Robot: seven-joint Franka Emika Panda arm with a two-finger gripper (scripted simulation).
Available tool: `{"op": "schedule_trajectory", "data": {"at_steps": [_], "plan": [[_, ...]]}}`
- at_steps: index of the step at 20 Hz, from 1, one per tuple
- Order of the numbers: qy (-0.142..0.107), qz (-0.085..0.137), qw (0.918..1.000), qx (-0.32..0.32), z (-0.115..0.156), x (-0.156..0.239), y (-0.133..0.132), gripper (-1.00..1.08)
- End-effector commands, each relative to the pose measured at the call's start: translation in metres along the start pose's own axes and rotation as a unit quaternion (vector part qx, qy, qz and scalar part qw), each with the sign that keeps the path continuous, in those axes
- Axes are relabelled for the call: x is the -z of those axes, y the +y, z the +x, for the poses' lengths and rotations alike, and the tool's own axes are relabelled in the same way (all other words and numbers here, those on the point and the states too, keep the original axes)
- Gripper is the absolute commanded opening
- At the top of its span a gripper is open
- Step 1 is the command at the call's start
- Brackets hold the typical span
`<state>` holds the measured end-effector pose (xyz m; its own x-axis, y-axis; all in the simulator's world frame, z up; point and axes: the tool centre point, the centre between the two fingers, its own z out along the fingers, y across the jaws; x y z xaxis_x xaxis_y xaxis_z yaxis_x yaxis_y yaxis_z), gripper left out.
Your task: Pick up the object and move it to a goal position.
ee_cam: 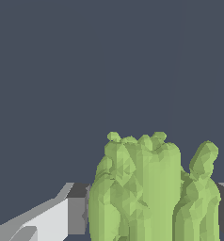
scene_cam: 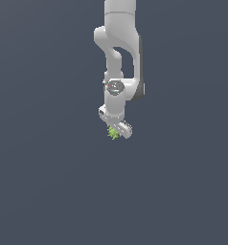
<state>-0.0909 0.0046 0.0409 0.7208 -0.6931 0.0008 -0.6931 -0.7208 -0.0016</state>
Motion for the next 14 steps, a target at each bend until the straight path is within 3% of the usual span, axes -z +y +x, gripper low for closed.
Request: {"op": "schedule_trajectory", "data": {"at_steps": [1, 8, 14], "plan": [[0.0, -0.001, 1.0, 0.0, 0.0, -0.001, 0.001, -1.0], [0.0, 0.0, 1.0, 0.0, -0.006, 0.005, -0.003, -1.0], [0.0, 0.0, 1.0, 0.0, -0.027, 0.026, -0.016, -1.0]]}}
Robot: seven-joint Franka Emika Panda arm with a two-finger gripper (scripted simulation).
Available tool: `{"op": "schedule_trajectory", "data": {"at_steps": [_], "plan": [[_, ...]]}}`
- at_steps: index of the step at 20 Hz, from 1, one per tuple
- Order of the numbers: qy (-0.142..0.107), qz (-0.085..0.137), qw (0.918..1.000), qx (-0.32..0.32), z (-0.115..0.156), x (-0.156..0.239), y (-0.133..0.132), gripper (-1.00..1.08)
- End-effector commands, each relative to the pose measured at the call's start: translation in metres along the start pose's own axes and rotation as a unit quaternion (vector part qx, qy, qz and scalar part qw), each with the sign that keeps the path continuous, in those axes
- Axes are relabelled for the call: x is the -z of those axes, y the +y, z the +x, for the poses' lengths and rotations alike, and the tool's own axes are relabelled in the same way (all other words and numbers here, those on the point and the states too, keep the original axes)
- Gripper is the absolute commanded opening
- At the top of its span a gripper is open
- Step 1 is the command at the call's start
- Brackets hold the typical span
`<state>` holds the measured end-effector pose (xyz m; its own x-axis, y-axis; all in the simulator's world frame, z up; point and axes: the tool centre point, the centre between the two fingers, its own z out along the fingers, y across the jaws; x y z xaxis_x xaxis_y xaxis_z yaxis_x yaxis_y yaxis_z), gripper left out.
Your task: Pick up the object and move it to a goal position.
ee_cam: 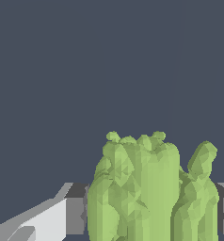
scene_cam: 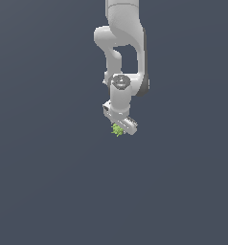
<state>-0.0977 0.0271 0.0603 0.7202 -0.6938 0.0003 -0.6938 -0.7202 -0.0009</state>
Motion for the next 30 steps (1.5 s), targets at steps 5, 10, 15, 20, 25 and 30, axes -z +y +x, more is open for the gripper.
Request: {"op": "schedule_trajectory", "data": {"at_steps": [5, 10, 15, 20, 25, 30], "plan": [[0.0, 0.0, 1.0, 0.0, -0.035, 0.034, -0.021, -1.0], [0.001, 0.0, 1.0, 0.0, -0.072, 0.071, -0.043, -1.0], [0.001, -0.001, 1.0, 0.0, -0.112, 0.11, -0.067, -1.0], [0.001, -0.001, 1.0, 0.0, -0.145, 0.144, -0.088, -1.0], [0.001, -0.001, 1.0, 0.0, -0.168, 0.167, -0.104, -1.0], [0.0, -0.001, 1.0, 0.0, -0.178, 0.178, -0.112, -1.0]]}}
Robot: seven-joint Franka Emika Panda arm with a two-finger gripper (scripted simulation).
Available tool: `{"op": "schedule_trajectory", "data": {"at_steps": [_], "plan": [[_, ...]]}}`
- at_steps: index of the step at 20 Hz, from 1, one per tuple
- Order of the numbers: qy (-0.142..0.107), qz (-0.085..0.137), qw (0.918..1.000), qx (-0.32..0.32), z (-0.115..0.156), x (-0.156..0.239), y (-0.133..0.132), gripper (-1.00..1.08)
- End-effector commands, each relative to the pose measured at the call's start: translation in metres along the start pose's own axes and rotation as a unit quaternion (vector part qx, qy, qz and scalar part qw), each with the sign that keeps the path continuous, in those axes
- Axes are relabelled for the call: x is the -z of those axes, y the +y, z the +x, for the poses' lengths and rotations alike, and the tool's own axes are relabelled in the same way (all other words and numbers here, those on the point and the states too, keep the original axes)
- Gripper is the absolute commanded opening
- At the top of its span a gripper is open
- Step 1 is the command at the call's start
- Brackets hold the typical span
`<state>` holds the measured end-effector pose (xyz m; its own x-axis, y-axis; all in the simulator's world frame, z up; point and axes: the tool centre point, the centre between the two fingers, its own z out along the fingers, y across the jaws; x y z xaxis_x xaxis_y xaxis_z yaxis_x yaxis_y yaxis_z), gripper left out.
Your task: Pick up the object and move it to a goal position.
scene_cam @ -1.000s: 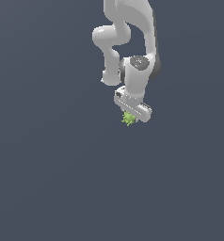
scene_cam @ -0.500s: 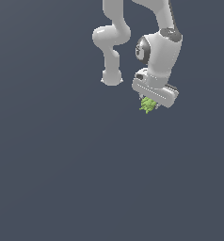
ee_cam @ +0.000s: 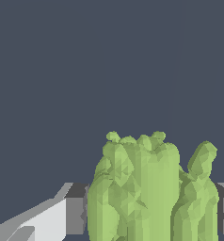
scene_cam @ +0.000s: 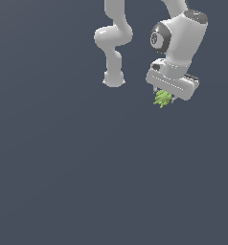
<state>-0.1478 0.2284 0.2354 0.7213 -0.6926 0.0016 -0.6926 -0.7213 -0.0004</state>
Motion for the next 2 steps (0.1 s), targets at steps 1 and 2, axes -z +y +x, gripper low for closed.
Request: {"op": "schedule_trajectory", "data": {"at_steps": [1, 2], "plan": [[0.0, 0.0, 1.0, -0.001, -0.0033, 0.0035, -0.0023, -1.0], [0.0, 0.0, 1.0, -0.001, -0.0035, 0.0037, -0.0025, -1.0]]}}
